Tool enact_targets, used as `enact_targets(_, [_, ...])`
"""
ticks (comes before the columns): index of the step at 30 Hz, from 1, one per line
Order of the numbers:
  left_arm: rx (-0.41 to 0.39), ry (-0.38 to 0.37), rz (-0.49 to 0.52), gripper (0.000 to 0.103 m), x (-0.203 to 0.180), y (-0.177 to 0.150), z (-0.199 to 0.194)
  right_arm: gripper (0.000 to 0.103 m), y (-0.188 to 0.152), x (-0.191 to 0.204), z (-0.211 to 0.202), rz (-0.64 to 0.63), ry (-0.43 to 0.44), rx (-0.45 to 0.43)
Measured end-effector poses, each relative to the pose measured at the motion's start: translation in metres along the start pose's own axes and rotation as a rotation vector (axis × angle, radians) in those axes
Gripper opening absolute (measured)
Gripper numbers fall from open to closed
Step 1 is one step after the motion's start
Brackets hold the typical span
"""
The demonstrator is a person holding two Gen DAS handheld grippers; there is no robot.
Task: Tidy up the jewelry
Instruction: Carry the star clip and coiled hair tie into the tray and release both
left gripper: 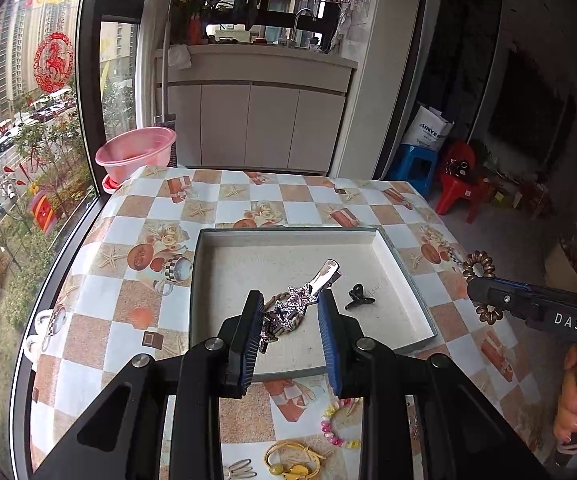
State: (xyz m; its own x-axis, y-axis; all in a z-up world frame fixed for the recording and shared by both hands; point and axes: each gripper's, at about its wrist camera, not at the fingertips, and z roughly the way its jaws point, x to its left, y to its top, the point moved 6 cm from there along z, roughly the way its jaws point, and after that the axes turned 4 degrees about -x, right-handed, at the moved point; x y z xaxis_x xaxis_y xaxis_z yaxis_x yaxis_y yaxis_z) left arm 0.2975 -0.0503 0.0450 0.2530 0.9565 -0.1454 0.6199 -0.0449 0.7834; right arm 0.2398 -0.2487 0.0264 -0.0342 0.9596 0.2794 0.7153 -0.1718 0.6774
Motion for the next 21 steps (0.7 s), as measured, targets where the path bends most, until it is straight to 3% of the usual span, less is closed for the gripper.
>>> enact_targets(10, [0.057,0.082,0.044,0.041,0.005,0.008,0.085,0.024,0.037,-0.007,0.076,0.006,-0.012,0.028])
enact_targets(21, [0.149,0.140,0.062,0.041,0.007,-0.014,0.155,0.024,0.023,-0.029,0.160,0.025,-0.041,0.097])
